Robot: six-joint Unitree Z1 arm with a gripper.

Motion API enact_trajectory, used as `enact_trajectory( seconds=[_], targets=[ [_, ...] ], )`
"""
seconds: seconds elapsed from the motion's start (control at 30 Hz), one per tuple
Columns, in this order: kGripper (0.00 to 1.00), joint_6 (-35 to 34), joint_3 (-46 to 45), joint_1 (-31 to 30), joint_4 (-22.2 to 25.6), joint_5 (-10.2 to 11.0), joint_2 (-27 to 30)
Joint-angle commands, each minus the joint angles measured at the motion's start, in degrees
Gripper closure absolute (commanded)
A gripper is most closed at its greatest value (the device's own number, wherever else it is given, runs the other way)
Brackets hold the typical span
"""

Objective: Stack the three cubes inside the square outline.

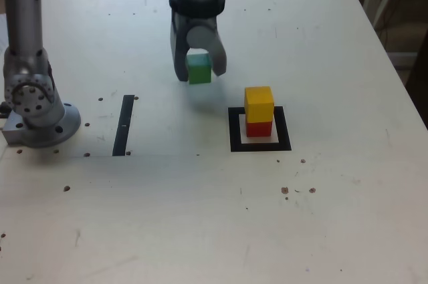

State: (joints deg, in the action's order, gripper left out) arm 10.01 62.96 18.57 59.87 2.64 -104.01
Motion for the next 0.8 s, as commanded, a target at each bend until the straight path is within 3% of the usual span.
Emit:
enact_trajectory(
  seconds=[0.0, 0.37, 0.6, 0.77],
  targets=[
    [0.72, -0.89, 2.92, -1.42, 3.01, 0.35, 1.17],
    [0.72, -8.11, 22.13, -11.36, 20.16, 2.54, 3.50],
    [0.72, -13.58, 29.61, -18.28, 25.44, 2.60, 2.71],
    [0.72, -17.73, 31.80, -23.34, 26.36, 2.22, 0.38]
  ],
)
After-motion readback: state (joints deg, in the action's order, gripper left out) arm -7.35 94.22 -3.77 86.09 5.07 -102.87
